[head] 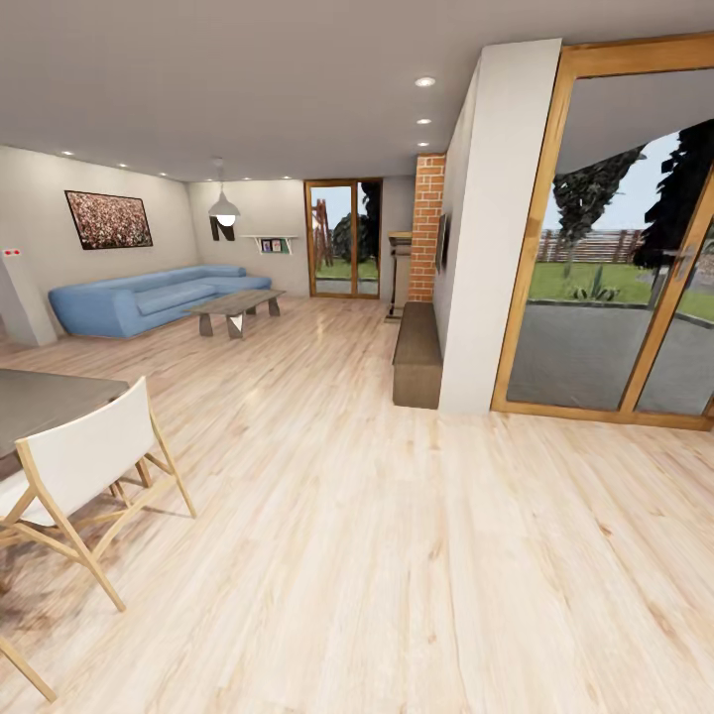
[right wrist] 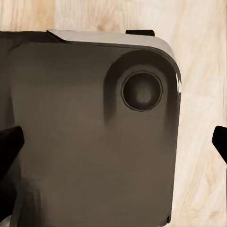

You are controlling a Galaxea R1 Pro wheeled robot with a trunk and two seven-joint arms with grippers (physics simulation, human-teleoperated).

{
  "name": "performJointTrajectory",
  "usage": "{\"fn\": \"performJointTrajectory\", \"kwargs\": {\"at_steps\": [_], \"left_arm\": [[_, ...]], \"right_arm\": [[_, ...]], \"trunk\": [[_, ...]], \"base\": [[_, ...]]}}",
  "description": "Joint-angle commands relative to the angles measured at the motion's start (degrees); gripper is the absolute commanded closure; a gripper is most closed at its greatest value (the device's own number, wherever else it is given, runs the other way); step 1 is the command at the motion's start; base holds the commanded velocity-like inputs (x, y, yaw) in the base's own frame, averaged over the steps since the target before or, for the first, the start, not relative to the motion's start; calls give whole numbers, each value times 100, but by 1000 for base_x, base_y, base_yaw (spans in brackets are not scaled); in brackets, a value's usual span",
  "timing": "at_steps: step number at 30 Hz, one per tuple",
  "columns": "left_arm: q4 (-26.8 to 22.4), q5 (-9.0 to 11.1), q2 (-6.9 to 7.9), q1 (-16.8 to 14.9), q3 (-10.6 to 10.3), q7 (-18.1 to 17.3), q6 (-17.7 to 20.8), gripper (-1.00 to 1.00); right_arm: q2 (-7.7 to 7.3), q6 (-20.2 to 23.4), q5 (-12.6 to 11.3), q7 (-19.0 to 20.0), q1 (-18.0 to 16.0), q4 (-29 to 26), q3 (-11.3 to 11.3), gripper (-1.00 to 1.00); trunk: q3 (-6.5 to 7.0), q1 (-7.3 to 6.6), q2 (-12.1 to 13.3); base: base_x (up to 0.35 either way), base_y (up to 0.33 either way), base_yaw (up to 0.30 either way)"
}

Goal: In the kitchen, take the Vidalia onion out of the sink, dice it on the chopping board with the paring knife, put the diced onion into the bowl on the countertop, then place both the paring knife and the chopping board into the sink.

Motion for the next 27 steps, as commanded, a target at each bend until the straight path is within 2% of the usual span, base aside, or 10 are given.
{"fn": "performJointTrajectory", "kwargs": {"at_steps": [1,2,8,13,14,17,21,22,24,27], "left_arm": [[-38,8,4,1,9,11,-41,-100],[-1564,18,9,1,12,34,-40,-100],[-2821,73,0,-1,15,632,-57,-100],[-3256,35,15,0,3,714,-107,-100],[-3308,26,61,-1,2,717,-122,-100],[-3375,14,343,-5,1,716,-330,-100],[-3386,33,608,-7,1,698,-621,-100],[-3374,44,633,-7,-4,694,-653,-100],[-3354,55,538,-7,-12,692,-668,-100],[-3325,47,233,-8,-27,714,-675,-100]], "right_arm": [[-1,-53,-1,-26,-3,-28,-1,-100],[-1,-1100,7,-55,-3,-1103,0,-100],[-4,-1220,24,-478,-3,-2874,3,-100],[-4,-1250,21,-571,-3,-3252,3,-100],[-4,-1258,19,-574,-3,-3263,3,-100],[-4,-1271,17,-572,-3,-3278,3,-100],[-4,-1291,19,-571,-3,-3282,3,-100],[-4,-1293,20,-571,-3,-3283,3,-100],[-4,-1295,21,-571,-3,-3283,3,-100],[-4,-1303,24,-571,-3,-3283,3,-100]], "trunk": [[-5,0,-3],[-5,0,-3],[-5,0,-3],[-5,0,-3],[-5,0,-3],[-5,0,-3],[-5,0,-3],[-5,0,-3],[-5,0,-3],[-5,0,-3]], "base": [[0,0,0],[0,0,0],[0,0,0],[0,0,0],[0,0,0],[0,0,0],[0,0,0],[0,0,0],[0,0,0],[0,0,0]]}}
